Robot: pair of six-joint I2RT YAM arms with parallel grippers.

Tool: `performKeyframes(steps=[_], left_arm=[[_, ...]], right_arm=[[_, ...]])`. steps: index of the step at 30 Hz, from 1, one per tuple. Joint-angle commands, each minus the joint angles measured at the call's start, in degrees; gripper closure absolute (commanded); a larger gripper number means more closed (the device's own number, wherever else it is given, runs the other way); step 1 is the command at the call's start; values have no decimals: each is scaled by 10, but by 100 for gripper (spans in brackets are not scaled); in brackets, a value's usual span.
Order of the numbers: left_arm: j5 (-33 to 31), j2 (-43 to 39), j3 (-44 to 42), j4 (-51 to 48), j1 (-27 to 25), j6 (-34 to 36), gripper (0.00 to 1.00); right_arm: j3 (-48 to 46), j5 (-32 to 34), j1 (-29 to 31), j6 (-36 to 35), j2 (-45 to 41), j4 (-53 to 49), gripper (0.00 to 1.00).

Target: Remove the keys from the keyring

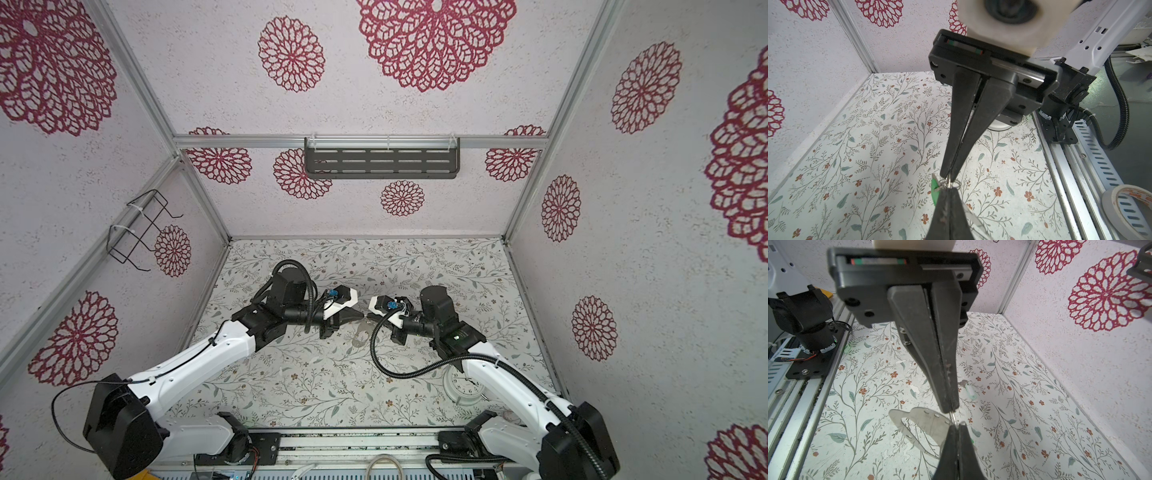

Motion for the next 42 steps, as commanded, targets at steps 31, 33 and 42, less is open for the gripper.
performKeyframes(steps=[31,33,42], left_arm=[[-148,-24,18,-50,-38,67,70],[-146,-19,26,-60,-41,75,72],[-147,-8,43,-69,-53,79,77]], right_arm=[[5,-27,-3,47,-5,36,100],[10,-27,-2,44,-3,27,100],[23,-30,0,38,3,7,100]])
